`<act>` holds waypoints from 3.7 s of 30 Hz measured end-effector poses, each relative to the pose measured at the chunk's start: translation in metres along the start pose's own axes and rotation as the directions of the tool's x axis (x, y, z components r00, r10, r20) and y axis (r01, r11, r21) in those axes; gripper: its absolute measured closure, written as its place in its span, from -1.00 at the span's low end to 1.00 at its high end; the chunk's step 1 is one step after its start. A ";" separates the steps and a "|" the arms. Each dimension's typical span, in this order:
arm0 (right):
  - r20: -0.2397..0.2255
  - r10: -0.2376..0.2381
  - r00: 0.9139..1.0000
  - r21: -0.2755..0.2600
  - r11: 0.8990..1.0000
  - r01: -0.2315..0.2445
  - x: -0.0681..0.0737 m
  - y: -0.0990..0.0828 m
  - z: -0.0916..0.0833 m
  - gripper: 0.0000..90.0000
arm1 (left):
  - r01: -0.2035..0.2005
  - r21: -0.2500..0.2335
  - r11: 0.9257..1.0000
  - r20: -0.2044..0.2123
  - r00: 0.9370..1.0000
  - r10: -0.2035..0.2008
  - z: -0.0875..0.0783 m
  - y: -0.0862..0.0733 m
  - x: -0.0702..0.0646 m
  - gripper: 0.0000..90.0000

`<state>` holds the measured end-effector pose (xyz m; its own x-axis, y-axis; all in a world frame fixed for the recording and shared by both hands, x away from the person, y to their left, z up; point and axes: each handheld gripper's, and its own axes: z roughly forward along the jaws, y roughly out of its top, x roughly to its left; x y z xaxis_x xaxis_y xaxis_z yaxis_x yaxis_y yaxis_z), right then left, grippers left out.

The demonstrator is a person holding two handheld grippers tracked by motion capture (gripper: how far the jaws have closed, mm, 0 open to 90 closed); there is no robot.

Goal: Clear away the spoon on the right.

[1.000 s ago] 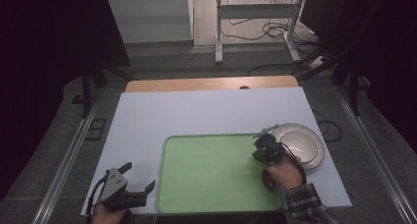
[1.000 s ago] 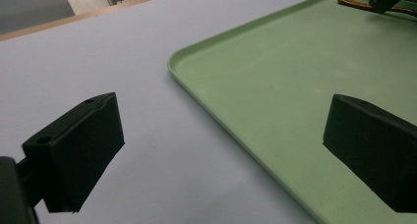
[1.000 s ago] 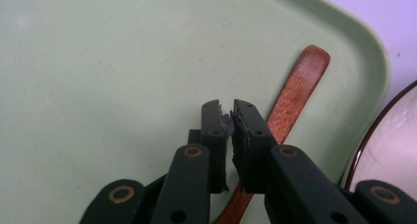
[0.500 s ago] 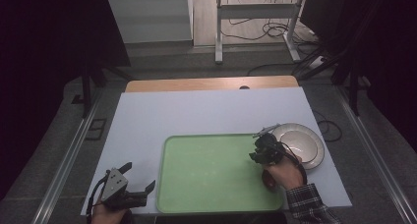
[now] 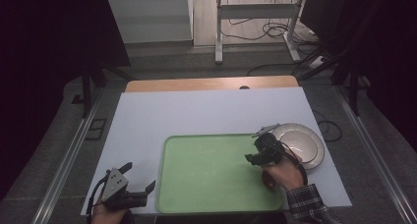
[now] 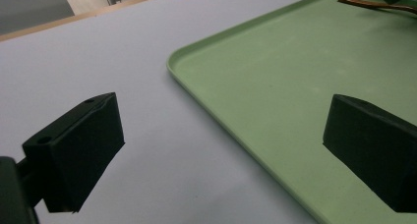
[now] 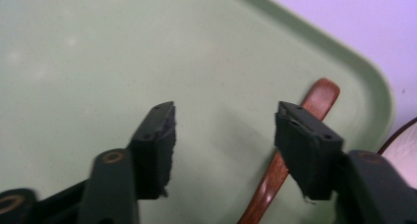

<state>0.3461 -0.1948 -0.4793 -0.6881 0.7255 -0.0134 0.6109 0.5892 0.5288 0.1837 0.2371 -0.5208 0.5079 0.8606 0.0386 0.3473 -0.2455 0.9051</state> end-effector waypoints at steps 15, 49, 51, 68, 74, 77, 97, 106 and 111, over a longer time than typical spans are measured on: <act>0.007 -0.039 0.999 -0.100 0.994 0.040 0.001 0.001 -0.017 -0.67 | -0.006 0.003 1.000 -0.001 1.000 0.006 0.000 0.000 -0.001 -0.96; 0.001 -0.055 0.998 -0.304 0.951 0.053 0.017 -0.025 -0.063 -1.00 | 0.022 -0.005 1.000 0.008 1.000 -0.022 0.000 -0.001 0.002 -0.96; -0.002 -0.053 0.999 -0.319 0.946 0.050 0.019 -0.027 -0.064 -1.00 | 0.020 -0.005 1.000 0.009 1.000 -0.020 0.000 0.000 0.002 -0.96; -0.003 -0.030 1.000 -0.351 0.936 0.027 0.020 -0.051 -0.067 -1.00 | 0.019 -0.002 1.000 0.010 1.000 -0.019 0.000 0.000 0.002 -0.95; 0.017 -0.015 1.000 -0.369 0.929 0.020 0.019 -0.061 -0.071 -1.00 | 0.013 -0.001 1.000 0.008 1.000 -0.013 0.000 0.000 0.002 -0.95; 0.024 -0.008 1.000 -0.376 0.927 0.016 0.018 -0.067 -0.074 -1.00 | 0.014 -0.001 1.000 0.008 1.000 -0.014 0.000 0.000 0.002 -0.95; 0.072 0.042 0.997 -0.394 0.919 -0.010 0.012 -0.092 -0.091 -1.00 | 0.017 -0.003 1.000 0.006 1.000 -0.017 0.000 0.000 0.002 -0.95; 0.080 0.076 0.994 -0.398 0.917 -0.038 0.008 -0.109 -0.094 -1.00 | 0.019 -0.004 1.000 0.005 1.000 -0.019 0.000 0.000 0.002 -0.95; 0.096 0.107 0.990 -0.416 0.908 -0.058 0.007 -0.117 -0.095 -1.00 | 0.019 -0.004 1.000 0.005 1.000 -0.019 0.000 0.000 0.002 -0.95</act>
<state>0.2321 -0.2927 -0.4605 -0.5784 0.8149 -0.0379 0.4316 0.3451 0.8334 0.1843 0.2388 -0.5211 0.5052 0.8628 0.0193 0.3533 -0.2272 0.9075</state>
